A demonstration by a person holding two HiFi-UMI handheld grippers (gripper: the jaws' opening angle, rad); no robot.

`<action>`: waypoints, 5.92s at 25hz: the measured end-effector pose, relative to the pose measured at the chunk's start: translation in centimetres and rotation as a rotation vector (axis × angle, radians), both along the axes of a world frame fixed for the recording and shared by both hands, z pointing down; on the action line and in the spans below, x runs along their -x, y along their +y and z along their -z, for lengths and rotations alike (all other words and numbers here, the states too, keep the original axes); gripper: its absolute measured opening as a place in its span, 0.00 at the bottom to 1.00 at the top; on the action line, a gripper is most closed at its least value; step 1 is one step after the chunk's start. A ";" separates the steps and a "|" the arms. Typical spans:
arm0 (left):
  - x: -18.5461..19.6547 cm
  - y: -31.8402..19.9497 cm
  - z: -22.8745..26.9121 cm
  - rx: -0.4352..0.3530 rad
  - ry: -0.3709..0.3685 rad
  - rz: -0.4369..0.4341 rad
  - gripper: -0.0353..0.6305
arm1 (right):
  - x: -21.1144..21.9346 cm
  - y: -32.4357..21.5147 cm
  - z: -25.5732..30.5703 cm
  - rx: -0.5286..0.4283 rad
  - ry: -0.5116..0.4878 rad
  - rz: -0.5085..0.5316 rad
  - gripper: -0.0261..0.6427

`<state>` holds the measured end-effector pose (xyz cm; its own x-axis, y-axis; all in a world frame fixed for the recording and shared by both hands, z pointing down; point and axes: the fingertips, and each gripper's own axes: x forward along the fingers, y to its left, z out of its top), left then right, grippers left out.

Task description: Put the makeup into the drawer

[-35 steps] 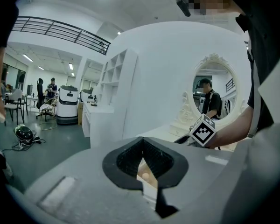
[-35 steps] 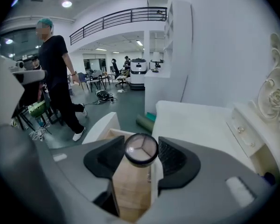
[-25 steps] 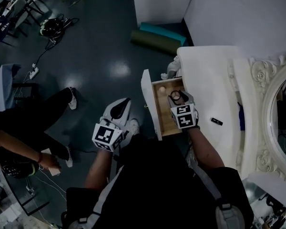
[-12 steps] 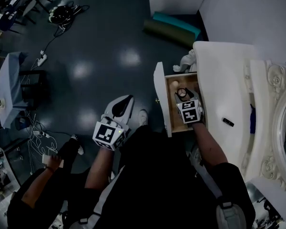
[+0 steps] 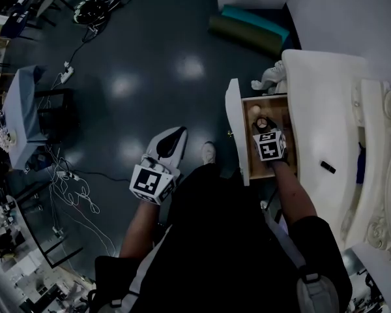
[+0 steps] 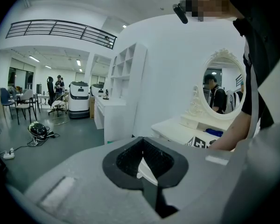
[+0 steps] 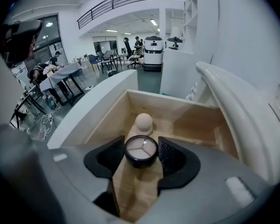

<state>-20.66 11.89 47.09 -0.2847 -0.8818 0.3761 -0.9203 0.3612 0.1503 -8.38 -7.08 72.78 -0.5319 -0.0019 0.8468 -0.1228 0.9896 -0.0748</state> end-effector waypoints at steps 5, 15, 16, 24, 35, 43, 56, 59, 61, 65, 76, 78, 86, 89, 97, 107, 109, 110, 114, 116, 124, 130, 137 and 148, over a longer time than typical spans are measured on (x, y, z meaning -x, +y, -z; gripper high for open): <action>0.7 0.6 0.1 0.016 0.019 0.002 0.06 | 0.0 -2.0 -1.0 -0.048 0.015 -0.080 0.37; 1.4 1.4 -0.7 0.036 0.009 -0.012 0.06 | 0.0 -5.5 -1.9 -0.124 0.018 -0.235 0.37; 1.5 1.5 -0.6 0.039 0.010 -0.014 0.06 | 0.0 -5.6 -1.9 -0.125 0.017 -0.248 0.37; 1.6 2.4 -1.0 0.065 0.001 -0.029 0.06 | -0.3 -6.4 -2.8 -0.101 0.028 -0.335 0.37; 1.8 1.9 -0.8 0.066 -0.001 -0.026 0.06 | -1.5 -6.0 -4.1 -0.072 0.057 -0.342 0.38; 1.6 1.1 -1.0 0.053 0.010 -0.042 0.06 | -2.1 -6.3 -4.0 -0.076 0.039 -0.347 0.43; 1.9 0.0 0.0 0.000 0.003 -0.061 0.06 | -1.8 -4.4 1.2 -0.087 -0.078 -0.351 0.36; 2.3 0.1 0.4 -0.005 -0.011 -0.059 0.06 | -1.4 -4.0 2.5 -0.082 -0.118 -0.349 0.26; 2.4 0.0 0.8 -0.005 -0.003 -0.049 0.06 | -0.9 -3.7 3.8 -0.080 -0.148 -0.334 0.22; 2.5 -0.3 1.9 -0.037 -0.019 -0.058 0.06 | 0.3 -4.2 7.3 -0.127 -0.215 -0.317 0.11; 1.0 -3.6 4.2 -0.136 -0.021 -0.099 0.06 | -0.3 -7.1 18.9 -0.155 -0.455 -0.353 0.04; 0.6 -4.3 4.3 -0.153 -0.026 -0.107 0.06 | -1.2 -7.8 20.5 -0.155 -0.491 -0.373 0.04; -1.4 -5.9 4.7 -0.189 -0.017 -0.130 0.06 | -4.4 -9.6 25.5 -0.186 -0.602 -0.400 0.04; -2.2 -6.6 4.7 -0.176 -0.025 -0.155 0.06 | -5.5 -9.9 26.4 -0.190 -0.623 -0.398 0.04; -3.5 -8.3 5.3 -0.229 0.002 -0.178 0.06 | -7.3 -10.9 27.2 -0.217 -0.632 -0.391 0.04; -4.3 -9.2 5.1 -0.212 0.007 -0.210 0.06 | -9.0 -11.2 26.5 -0.216 -0.587 -0.358 0.04; -5.0 -9.8 4.8 -0.209 0.014 -0.228 0.06 | -10.3 -11.5 25.8 -0.219 -0.556 -0.338 0.04; -5.4 -10.1 4.7 -0.207 0.018 -0.238 0.06 | -11.1 -11.6 25.4 -0.219 -0.541 -0.330 0.04; -6.7 -11.3 4.1 -0.189 0.030 -0.277 0.06 | -14.0 -11.8 23.6 -0.213 -0.462 -0.268 0.07; -7.3 -11.8 3.8 -0.179 0.035 -0.295 0.06 | -15.4 -11.7 22.4 -0.196 -0.406 -0.233 0.11; -9.8 -13.7 2.9 -0.151 0.044 -0.358 0.06 | -20.7 -12.7 18.9 -0.175 -0.261 -0.229 0.16; -11.7 -15.1 2.1 -0.133 0.060 -0.391 0.06 | -23.3 -11.7 16.0 -0.184 -0.122 -0.091 0.22; -13.1 -15.7 1.2 -0.102 0.069 -0.401 0.06 | -25.6 -11.5 12.3 -0.202 0.027 0.044 0.27; -13.6 -15.5 0.6 -0.075 0.069 -0.340 0.06 | -26.9 -11.8 8.7 -0.207 0.182 0.325 0.28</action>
